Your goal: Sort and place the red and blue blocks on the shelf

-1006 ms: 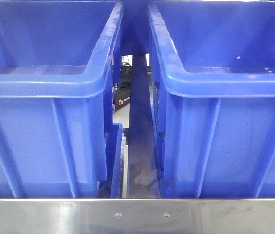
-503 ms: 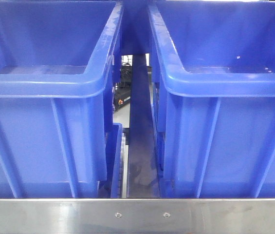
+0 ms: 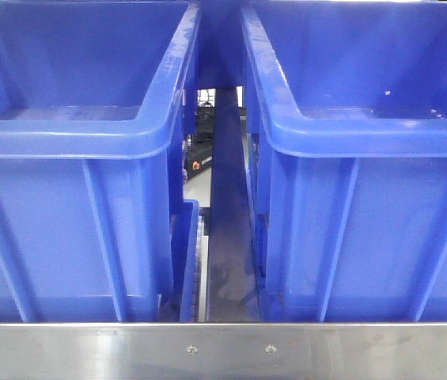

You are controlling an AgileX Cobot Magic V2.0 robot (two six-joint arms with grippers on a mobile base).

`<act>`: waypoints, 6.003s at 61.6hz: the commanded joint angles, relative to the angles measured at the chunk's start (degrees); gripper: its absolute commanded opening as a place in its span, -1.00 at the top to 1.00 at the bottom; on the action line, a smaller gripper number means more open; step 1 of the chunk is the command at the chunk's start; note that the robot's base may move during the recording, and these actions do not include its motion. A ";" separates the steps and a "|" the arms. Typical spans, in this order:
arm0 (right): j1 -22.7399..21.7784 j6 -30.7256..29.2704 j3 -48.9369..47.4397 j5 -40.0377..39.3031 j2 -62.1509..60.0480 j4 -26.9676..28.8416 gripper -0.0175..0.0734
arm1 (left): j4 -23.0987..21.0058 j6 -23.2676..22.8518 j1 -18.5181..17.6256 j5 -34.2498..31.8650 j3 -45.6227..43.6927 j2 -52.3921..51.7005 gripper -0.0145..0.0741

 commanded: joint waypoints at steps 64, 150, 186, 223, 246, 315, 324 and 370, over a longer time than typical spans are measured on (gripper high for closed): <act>-0.74 -0.57 -1.80 -9.33 -8.57 4.60 0.50 | -4.94 0.02 9.41 -6.73 -2.36 -13.20 0.39; -14.32 -0.57 11.72 -6.97 -32.88 0.03 0.50 | -4.94 0.02 23.95 -3.94 12.36 -34.46 0.39; -14.32 -0.57 12.74 -7.32 -32.96 0.03 0.50 | -4.94 0.02 23.95 -3.94 12.36 -34.46 0.39; -13.16 -0.57 26.32 -6.77 -56.31 -2.39 0.50 | -4.94 0.02 23.95 -3.94 12.41 -34.46 0.39; -10.00 -0.02 29.80 -6.44 -57.78 -5.46 0.50 | -4.94 0.02 23.95 -4.04 12.41 -34.46 0.39; -12.28 -0.02 29.80 -0.07 -57.78 0.12 0.50 | -4.94 0.02 23.95 -4.04 12.41 -34.46 0.39; -12.51 -0.02 29.80 -2.36 -57.78 0.17 0.50 | -4.94 0.02 23.95 -4.04 12.41 -34.46 0.39; -12.51 -0.02 29.80 -2.05 -57.78 0.17 0.50 | -4.94 0.02 23.95 -4.04 12.41 -34.46 0.39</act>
